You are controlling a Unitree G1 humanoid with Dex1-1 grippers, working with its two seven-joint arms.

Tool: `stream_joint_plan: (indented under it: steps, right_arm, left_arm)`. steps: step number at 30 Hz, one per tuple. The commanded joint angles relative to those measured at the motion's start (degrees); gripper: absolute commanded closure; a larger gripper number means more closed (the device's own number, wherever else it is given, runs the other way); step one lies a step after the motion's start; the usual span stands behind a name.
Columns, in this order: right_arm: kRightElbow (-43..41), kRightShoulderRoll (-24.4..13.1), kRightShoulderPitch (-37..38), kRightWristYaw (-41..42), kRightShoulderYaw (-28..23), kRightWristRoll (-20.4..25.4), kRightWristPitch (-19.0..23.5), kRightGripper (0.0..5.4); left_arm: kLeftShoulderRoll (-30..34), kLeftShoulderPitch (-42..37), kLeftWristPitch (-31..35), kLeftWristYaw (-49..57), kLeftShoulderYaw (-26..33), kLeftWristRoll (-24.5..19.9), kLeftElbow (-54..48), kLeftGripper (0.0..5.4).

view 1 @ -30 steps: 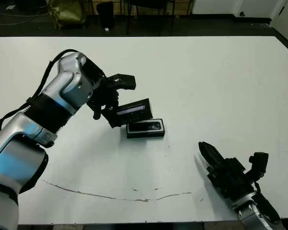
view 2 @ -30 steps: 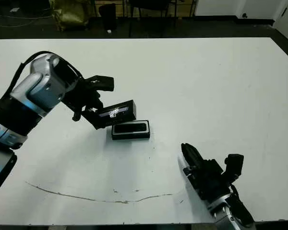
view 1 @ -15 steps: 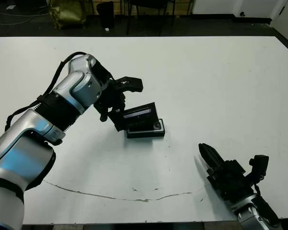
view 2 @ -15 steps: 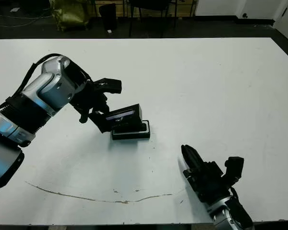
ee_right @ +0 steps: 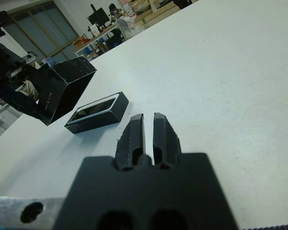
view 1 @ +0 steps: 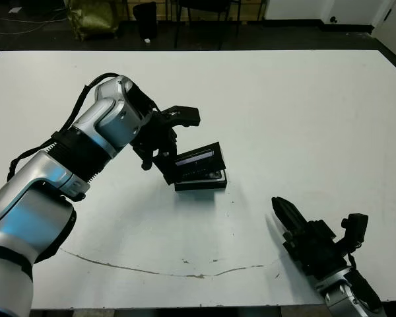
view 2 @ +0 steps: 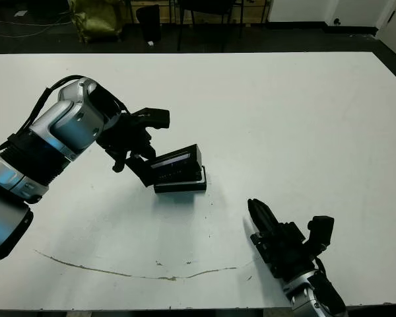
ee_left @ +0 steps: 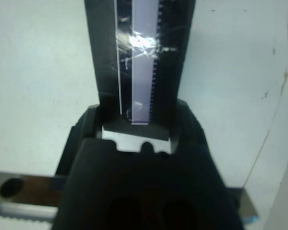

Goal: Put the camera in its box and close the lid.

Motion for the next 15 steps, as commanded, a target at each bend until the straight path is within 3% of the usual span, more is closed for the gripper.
stream_joint_plan:
  steps: [1,15]
  right_arm:
    - [0.7,-0.2,0.9,-0.1,-0.2,-0.3,0.3,5.40]
    - [1.5,0.4,1.0,0.5,-0.4,0.6,0.1,5.40]
  left_arm:
    - [0.7,1.5,0.2,1.1,-1.0,0.1,-0.8,3.62]
    - [1.2,1.8,-0.5,4.6,-3.1,1.4,-1.4,3.62]
